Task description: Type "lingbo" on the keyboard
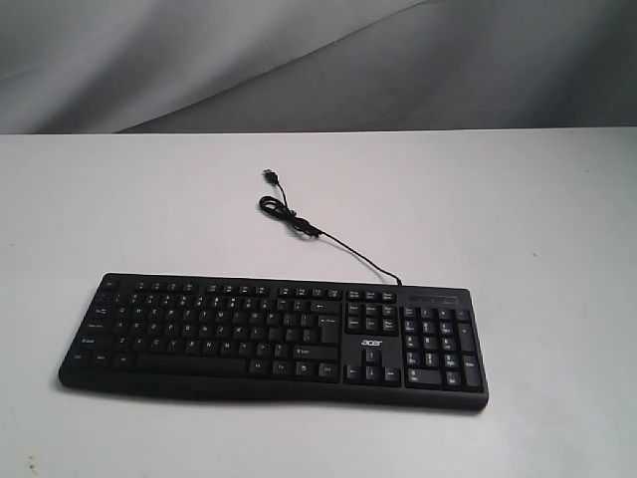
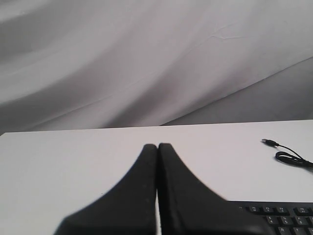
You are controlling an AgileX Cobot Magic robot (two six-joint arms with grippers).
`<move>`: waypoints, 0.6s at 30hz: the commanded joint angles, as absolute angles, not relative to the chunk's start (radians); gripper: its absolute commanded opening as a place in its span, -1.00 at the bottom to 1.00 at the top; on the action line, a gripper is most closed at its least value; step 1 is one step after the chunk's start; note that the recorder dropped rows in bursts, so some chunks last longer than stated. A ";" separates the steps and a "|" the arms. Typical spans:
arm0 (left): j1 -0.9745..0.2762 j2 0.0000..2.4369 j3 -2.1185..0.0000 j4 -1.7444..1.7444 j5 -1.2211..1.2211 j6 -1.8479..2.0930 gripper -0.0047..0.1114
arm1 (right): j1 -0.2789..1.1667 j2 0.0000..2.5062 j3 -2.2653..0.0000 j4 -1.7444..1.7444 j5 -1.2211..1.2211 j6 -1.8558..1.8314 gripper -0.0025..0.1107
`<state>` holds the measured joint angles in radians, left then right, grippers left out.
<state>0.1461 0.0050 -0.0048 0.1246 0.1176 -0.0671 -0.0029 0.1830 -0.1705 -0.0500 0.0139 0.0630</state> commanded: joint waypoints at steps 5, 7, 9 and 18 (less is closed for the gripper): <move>0.139 0.000 0.000 0.125 0.109 -0.069 -0.91 | -0.013 0.023 -0.055 -0.045 0.150 0.000 -0.96; 0.139 0.000 0.000 0.125 0.109 -0.069 -0.91 | -0.013 0.000 -0.027 -0.045 0.186 0.000 -0.96; 0.139 0.000 0.000 0.125 0.109 -0.069 -0.91 | -0.015 0.000 -0.003 -0.045 0.193 0.000 -0.96; 0.139 0.000 0.000 0.125 0.109 -0.069 -0.91 | -0.015 0.000 0.000 -0.052 0.344 0.000 -0.96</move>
<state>0.1461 0.0050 -0.0048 0.1246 0.1176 -0.0671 -0.0055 0.0050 -0.0038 -0.0500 0.3151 0.0066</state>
